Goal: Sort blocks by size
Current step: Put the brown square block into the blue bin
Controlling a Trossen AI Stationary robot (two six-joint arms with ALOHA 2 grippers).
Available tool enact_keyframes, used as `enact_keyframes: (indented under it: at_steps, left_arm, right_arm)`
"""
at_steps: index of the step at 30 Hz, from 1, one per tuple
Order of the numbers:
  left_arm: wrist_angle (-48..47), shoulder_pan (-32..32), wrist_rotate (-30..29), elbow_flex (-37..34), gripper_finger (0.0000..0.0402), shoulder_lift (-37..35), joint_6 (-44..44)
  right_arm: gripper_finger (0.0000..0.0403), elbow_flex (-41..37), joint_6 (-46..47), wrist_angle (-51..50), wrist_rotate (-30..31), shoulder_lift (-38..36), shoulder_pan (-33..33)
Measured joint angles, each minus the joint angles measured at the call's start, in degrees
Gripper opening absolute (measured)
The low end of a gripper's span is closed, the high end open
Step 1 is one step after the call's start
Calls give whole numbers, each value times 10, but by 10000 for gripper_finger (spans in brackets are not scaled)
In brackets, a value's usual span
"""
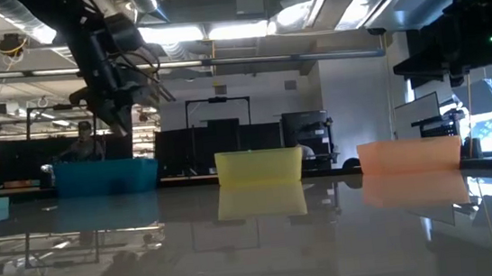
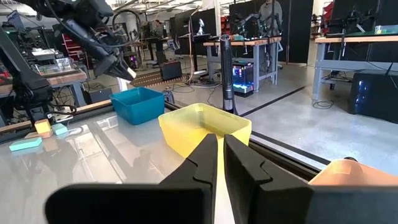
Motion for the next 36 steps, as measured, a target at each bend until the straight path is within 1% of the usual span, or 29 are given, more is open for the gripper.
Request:
enact_keyframes:
  at_steps: [8, 11, 14, 17, 20, 23, 28, 33, 36]
  left_arm:
    - [2, 33, 8, 0, 139, 0, -16]
    - [2, 42, 36, 0, 158, 0, -10]
    - [2, 47, 58, 0, 187, 0, -5]
    - [2, 47, 61, 0, 208, 0, -5]
    - [2, 42, 61, 0, 217, 0, -4]
    - [2, 26, 61, 0, 217, -2, -1]
    - [8, -28, 62, -1, 211, -25, -5]
    - [50, -110, 62, -1, 210, -61, -26]
    - [61, -165, 62, 0, 210, -77, -39]
  right_arm:
    - [30, 0, 0, 9, 0, 0, 0]
    - [30, 0, 0, 14, 0, 0, 0]
    - [30, 0, 0, 15, 0, 0, 0]
    - [31, 0, 0, 15, 0, 0, 0]
    - [40, 0, 0, 15, 0, 0, 0]
    - [63, 0, 0, 14, -8, 0, 0]
    - [127, 16, 5, 0, -58, 2, 0]
    - [190, 42, 29, -1, -93, 27, 1]
    - [215, 61, 34, 0, -108, 55, 1]
